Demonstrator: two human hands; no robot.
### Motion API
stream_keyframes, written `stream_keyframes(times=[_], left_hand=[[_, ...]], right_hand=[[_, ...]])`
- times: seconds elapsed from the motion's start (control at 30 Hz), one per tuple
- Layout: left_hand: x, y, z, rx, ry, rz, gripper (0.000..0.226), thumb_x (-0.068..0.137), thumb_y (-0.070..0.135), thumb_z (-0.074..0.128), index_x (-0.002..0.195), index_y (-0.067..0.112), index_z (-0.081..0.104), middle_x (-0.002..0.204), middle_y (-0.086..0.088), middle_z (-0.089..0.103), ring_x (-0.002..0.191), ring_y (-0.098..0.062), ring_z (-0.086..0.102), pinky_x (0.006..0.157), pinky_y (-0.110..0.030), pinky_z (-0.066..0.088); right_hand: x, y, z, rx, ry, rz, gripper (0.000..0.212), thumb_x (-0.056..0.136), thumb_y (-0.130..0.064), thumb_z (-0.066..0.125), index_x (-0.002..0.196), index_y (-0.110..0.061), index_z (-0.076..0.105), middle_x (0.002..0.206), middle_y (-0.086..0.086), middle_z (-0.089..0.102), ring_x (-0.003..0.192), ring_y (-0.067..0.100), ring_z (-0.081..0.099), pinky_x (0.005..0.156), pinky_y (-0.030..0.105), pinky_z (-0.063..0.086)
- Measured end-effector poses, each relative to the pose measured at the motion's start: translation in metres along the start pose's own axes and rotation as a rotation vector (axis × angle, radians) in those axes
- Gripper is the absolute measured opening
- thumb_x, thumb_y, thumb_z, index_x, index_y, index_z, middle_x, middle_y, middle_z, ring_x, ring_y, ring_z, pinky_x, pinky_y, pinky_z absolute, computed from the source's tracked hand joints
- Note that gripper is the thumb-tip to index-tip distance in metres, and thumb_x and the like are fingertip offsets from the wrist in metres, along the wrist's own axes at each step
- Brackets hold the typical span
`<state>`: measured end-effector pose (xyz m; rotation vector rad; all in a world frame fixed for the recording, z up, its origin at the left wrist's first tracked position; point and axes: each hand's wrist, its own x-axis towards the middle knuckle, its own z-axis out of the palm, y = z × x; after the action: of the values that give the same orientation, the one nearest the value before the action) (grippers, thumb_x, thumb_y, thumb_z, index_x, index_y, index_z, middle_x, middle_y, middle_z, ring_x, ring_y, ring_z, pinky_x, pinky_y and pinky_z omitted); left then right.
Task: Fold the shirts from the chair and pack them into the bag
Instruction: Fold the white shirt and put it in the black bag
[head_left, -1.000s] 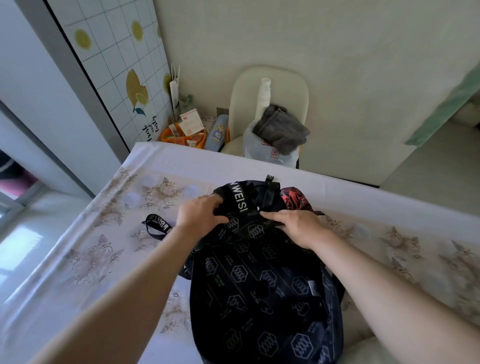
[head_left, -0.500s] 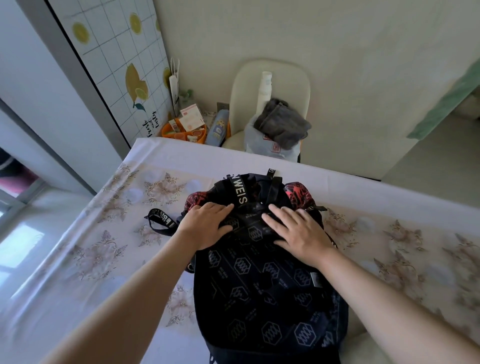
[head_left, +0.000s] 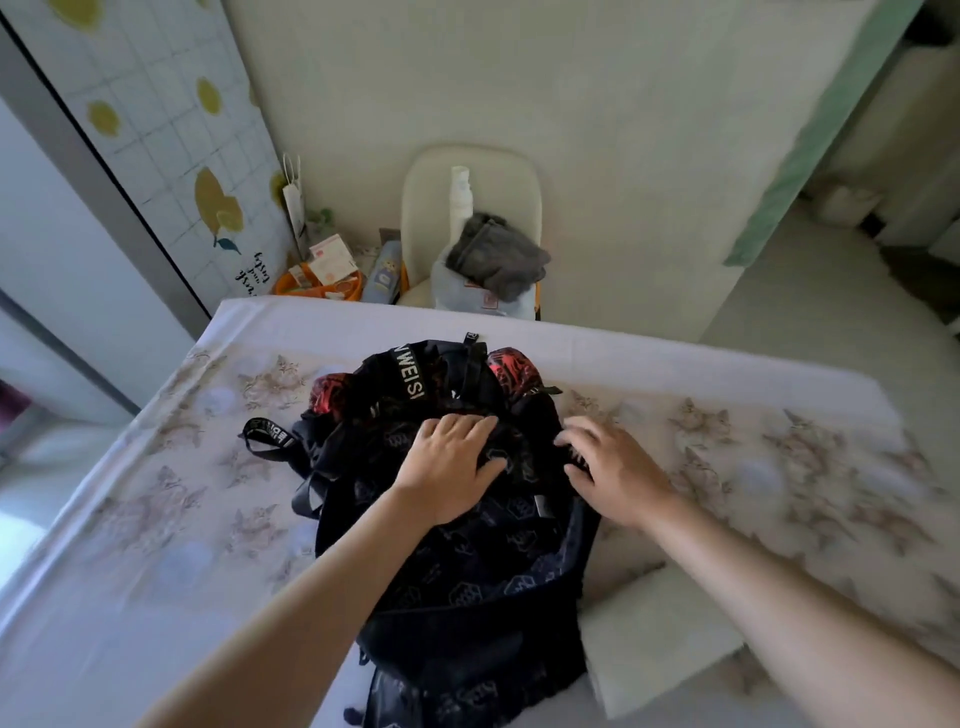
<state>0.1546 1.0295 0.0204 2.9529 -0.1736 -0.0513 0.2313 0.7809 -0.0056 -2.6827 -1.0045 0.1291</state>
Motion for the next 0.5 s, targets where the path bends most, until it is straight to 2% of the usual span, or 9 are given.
stream_keyframes(times=[0.07, 0.1, 0.13, 0.2, 0.27, 0.33, 0.4, 0.47, 0.5], left_hand=[[-0.004, 0.049, 0.015, -0.064, -0.028, 0.088, 0.058, 0.1, 0.052, 0.038, 0.151, 0.025, 0.033, 0.149, 0.005, 0.043, 0.138, -0.018, 0.035, 0.113, -0.035, 0.027], [-0.006, 0.071, 0.024, -0.092, -0.046, 0.116, 0.056, 0.1, 0.048, 0.041, 0.15, 0.025, 0.034, 0.147, 0.004, 0.044, 0.136, -0.018, 0.037, 0.112, -0.035, 0.028], [-0.008, 0.093, 0.033, -0.126, -0.066, 0.139, 0.054, 0.1, 0.043, 0.043, 0.149, 0.024, 0.036, 0.145, 0.003, 0.046, 0.135, -0.019, 0.038, 0.112, -0.035, 0.029], [-0.013, 0.132, 0.052, -0.187, -0.136, 0.171, 0.051, 0.099, 0.034, 0.045, 0.148, 0.023, 0.037, 0.141, 0.001, 0.047, 0.131, -0.02, 0.04, 0.111, -0.035, 0.031], [-0.022, 0.16, 0.071, -0.193, -0.215, 0.176, 0.048, 0.098, 0.028, 0.045, 0.145, 0.02, 0.04, 0.137, -0.001, 0.049, 0.127, -0.023, 0.042, 0.109, -0.036, 0.031], [-0.033, 0.177, 0.091, -0.107, -0.218, 0.188, 0.04, 0.095, 0.025, 0.045, 0.135, 0.018, 0.046, 0.13, -0.003, 0.052, 0.122, -0.025, 0.047, 0.109, -0.035, 0.028], [-0.043, 0.187, 0.111, -0.017, -0.181, 0.221, 0.038, 0.092, 0.024, 0.046, 0.129, 0.016, 0.049, 0.128, -0.003, 0.054, 0.123, -0.025, 0.048, 0.116, -0.033, 0.018], [-0.053, 0.198, 0.126, -0.055, -0.205, 0.198, 0.048, 0.095, 0.027, 0.047, 0.141, 0.014, 0.042, 0.142, -0.003, 0.046, 0.135, -0.023, 0.039, 0.121, -0.033, 0.013], [-0.057, 0.206, 0.13, -0.123, -0.246, 0.145, 0.052, 0.097, 0.027, 0.046, 0.146, 0.014, 0.035, 0.149, -0.002, 0.039, 0.139, -0.022, 0.034, 0.121, -0.033, 0.016]], right_hand=[[-0.038, 0.018, 0.001, -0.005, -0.021, 0.032, 0.022, 0.093, -0.029, 0.052, 0.112, -0.025, 0.061, 0.12, -0.007, 0.057, 0.112, 0.019, 0.057, 0.093, 0.036, 0.046], [-0.058, 0.025, 0.005, 0.003, -0.09, 0.068, 0.024, 0.092, -0.03, 0.05, 0.112, -0.025, 0.061, 0.118, -0.007, 0.059, 0.111, 0.019, 0.059, 0.09, 0.035, 0.046], [-0.079, 0.032, 0.011, 0.025, -0.185, 0.107, 0.032, 0.092, -0.033, 0.049, 0.12, -0.025, 0.061, 0.123, -0.006, 0.06, 0.116, 0.02, 0.057, 0.092, 0.035, 0.045], [-0.12, 0.042, 0.024, 0.067, -0.371, 0.175, 0.054, 0.092, -0.046, 0.052, 0.143, -0.029, 0.048, 0.147, -0.007, 0.047, 0.135, 0.019, 0.045, 0.108, 0.036, 0.038], [-0.154, 0.051, 0.037, 0.075, -0.462, 0.196, 0.066, 0.089, -0.059, 0.054, 0.149, -0.036, 0.039, 0.156, -0.006, 0.037, 0.14, 0.017, 0.036, 0.113, 0.035, 0.033], [-0.18, 0.057, 0.043, 0.069, -0.483, 0.242, 0.067, 0.089, -0.063, 0.051, 0.149, -0.038, 0.036, 0.153, -0.005, 0.039, 0.138, 0.017, 0.036, 0.11, 0.035, 0.035], [-0.201, 0.064, 0.045, -0.013, -0.434, 0.289, 0.069, 0.086, -0.072, 0.037, 0.147, -0.041, 0.037, 0.145, -0.004, 0.049, 0.131, 0.021, 0.044, 0.103, 0.038, 0.038], [-0.221, 0.071, 0.049, -0.081, -0.358, 0.335, 0.079, 0.078, -0.079, 0.022, 0.144, -0.04, 0.042, 0.132, -0.002, 0.059, 0.122, 0.024, 0.053, 0.098, 0.04, 0.039], [-0.231, 0.075, 0.053, -0.081, -0.311, 0.357, 0.081, 0.077, -0.08, 0.022, 0.139, -0.037, 0.05, 0.123, 0.0, 0.064, 0.114, 0.027, 0.059, 0.094, 0.042, 0.042]])
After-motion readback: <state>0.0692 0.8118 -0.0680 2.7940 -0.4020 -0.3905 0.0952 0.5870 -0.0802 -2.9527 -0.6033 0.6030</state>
